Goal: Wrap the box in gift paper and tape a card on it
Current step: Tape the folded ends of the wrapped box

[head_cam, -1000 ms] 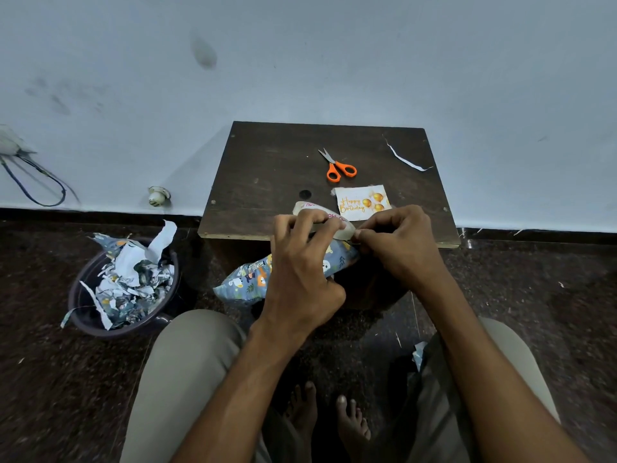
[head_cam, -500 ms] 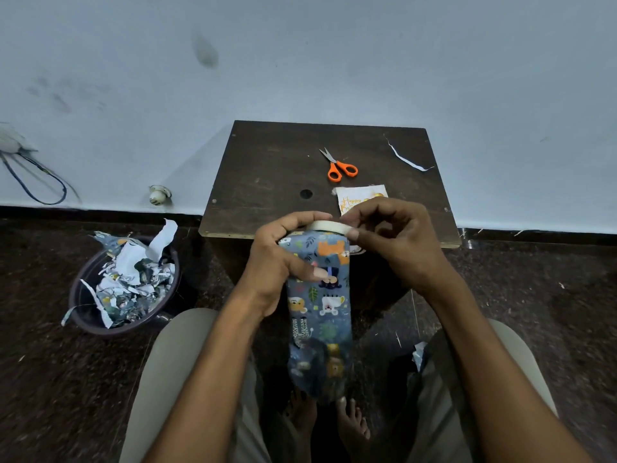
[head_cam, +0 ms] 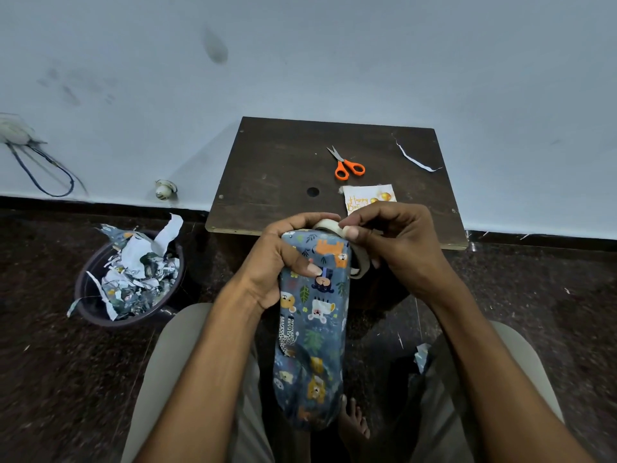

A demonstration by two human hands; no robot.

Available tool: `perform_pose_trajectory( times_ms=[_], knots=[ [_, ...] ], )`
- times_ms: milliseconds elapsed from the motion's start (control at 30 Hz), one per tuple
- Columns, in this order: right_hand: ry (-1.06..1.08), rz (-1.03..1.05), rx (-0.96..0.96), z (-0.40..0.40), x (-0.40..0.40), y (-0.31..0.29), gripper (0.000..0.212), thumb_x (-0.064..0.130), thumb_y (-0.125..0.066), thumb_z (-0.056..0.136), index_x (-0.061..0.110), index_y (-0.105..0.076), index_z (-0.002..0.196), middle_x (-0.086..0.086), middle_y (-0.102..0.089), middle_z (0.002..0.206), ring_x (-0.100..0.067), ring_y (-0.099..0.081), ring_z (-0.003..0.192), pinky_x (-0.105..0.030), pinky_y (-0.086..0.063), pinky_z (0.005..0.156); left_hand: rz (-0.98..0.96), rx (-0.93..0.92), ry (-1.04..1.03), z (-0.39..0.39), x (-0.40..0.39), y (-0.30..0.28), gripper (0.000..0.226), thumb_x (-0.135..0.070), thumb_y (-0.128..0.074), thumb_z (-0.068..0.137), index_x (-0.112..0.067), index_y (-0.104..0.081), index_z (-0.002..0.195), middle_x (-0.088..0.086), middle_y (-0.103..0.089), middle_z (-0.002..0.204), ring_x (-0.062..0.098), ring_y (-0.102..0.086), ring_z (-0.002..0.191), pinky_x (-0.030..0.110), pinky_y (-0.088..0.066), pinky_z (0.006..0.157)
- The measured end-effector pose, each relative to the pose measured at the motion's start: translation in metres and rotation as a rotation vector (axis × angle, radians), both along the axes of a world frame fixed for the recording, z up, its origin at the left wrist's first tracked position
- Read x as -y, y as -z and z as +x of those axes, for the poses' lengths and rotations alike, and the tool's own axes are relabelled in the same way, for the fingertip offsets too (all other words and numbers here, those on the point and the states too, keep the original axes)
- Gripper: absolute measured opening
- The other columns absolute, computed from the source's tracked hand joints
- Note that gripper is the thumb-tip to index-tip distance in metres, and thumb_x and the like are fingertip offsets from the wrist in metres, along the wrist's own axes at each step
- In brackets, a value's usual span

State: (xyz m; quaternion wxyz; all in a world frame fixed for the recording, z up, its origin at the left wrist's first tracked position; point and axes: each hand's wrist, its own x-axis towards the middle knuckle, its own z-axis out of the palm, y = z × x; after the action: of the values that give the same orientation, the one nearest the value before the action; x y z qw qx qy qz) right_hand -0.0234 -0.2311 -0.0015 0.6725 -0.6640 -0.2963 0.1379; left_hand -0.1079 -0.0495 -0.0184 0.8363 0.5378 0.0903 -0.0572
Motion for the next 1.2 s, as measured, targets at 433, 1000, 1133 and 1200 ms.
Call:
perform_pose_trajectory(
  times_ms=[433,1000,1133,1200],
  knots=[
    [0.015,-0.183,0.215,0.0009,-0.0018,0.0043,0.003,0.005,-0.079,0.086,0.006,-0.076,0.084,0.0,-0.075,0.081,-0.013,-0.066,0.069,-0.019,-0.049,0.064,-0.134,-0.061,0.09,0.0017,-0.0065,0.0031,0.062,0.017,-0.05,0.052,-0.006,-0.075,0.105,0.02,-0.072,0.095,0.036,-0.069,0.085,0.04,-0.057,0.072],
    [-0.012,-0.224,0.252,-0.0002,-0.0057,0.004,0.006,0.011,-0.069,0.087,0.011,-0.069,0.081,0.006,-0.068,0.077,-0.005,-0.061,0.074,-0.022,-0.049,0.07,-0.208,-0.053,0.087,0.0015,-0.0056,0.002,0.086,0.007,-0.072,0.031,0.004,-0.065,0.117,0.021,-0.072,0.097,0.037,-0.069,0.084,0.04,-0.059,0.072],
    [-0.023,-0.134,0.181,-0.0012,-0.0052,0.0054,0.004,0.007,-0.068,0.091,0.01,-0.066,0.088,-0.001,-0.066,0.081,-0.013,-0.059,0.074,-0.023,-0.047,0.066,-0.186,-0.058,0.084,-0.0001,-0.0087,-0.0008,0.079,0.013,-0.058,0.043,0.003,-0.066,0.121,0.022,-0.072,0.096,0.037,-0.07,0.084,0.041,-0.058,0.074],
    [-0.009,-0.068,0.129,-0.0026,-0.004,0.0055,0.006,0.006,-0.069,0.09,0.01,-0.066,0.093,-0.008,-0.066,0.085,-0.013,-0.058,0.071,-0.019,-0.045,0.061,-0.152,-0.063,0.067,-0.0005,-0.0094,-0.002,0.075,0.016,-0.051,0.051,0.005,-0.063,0.125,0.021,-0.072,0.095,0.037,-0.07,0.083,0.04,-0.058,0.072]
  ],
)
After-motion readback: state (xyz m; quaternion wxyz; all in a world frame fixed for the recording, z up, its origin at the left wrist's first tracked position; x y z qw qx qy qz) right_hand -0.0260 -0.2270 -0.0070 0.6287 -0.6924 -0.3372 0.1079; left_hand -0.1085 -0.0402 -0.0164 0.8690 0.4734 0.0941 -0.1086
